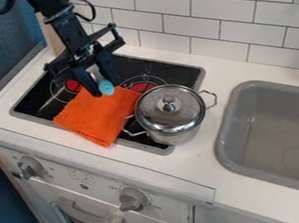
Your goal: Move the blue spatula to the top of the orange cloth
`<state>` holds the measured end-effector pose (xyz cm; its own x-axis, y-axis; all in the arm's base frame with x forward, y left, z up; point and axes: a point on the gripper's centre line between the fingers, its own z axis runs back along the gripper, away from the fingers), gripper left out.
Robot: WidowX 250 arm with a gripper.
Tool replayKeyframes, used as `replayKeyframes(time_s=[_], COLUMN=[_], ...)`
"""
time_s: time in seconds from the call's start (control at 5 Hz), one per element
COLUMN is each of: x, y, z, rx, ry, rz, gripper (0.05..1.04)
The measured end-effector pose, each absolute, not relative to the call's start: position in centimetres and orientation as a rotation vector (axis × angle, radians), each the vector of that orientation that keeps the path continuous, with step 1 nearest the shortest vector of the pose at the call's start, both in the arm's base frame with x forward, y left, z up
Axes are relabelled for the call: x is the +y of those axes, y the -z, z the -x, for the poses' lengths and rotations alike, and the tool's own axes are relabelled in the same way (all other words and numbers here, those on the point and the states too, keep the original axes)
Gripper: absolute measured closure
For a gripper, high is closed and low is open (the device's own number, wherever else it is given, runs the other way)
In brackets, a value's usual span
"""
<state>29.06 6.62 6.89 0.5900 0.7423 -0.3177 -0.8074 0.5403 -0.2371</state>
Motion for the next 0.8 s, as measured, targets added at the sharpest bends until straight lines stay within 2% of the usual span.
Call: replayKeyframes(time_s=[0.2, 0.4, 0.8], x=[6.0, 5.6, 6.6], y=[-5.5, -4.3, -3.3], z=[-29.3, -30.4, -32.8], rx=[0.327, 0.419, 0.431], ry=[-1.01, -1.063, -1.146], rz=[0.435, 0.491, 0.538], gripper=[0.741, 0.741, 0.741])
